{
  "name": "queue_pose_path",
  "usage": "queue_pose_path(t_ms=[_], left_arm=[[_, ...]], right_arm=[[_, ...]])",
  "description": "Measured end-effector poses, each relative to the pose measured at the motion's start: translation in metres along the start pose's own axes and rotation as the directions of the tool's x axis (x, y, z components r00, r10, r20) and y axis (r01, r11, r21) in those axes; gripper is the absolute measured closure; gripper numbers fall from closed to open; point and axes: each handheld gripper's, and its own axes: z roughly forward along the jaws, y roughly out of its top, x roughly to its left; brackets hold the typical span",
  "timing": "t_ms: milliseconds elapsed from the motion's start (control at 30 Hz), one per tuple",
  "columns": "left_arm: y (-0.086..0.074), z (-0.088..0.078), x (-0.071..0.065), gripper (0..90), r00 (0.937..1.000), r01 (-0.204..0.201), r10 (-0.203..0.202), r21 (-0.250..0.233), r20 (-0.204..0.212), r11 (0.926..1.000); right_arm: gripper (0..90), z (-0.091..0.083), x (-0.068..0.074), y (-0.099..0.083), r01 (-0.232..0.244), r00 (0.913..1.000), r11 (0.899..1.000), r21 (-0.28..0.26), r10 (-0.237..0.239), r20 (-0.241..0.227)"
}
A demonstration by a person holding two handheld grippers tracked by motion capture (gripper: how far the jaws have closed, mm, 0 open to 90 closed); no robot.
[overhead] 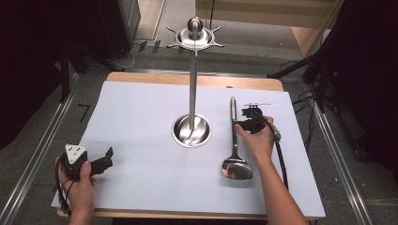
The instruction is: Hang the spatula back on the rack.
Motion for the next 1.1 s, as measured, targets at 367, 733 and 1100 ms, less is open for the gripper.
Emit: queue_pose_path(t_ms=[367,733,1100], left_arm=[[0.0,0.0,0.0,0.3,1.0,0.003,-0.003,-0.001,0.0,1.0],[0.0,0.0,0.0,0.4,1.0,0.005,-0.005,-0.004,0.001,1.0],[0.0,0.0,0.0,0.3,1.0,0.006,-0.006,-0.001,0.001,1.0]], right_arm=[[45.4,-0.002,0.004,-0.011,-0.069,0.9917,0.987,0.143,0.084,-0.098],[54.9,-0.007,0.019,-0.016,-0.054,0.998,0.98,0.191,0.059,-0.02],[66.1,-0.009,0.027,-0.014,-0.107,0.9942,0.96,0.258,0.105,0.022]])
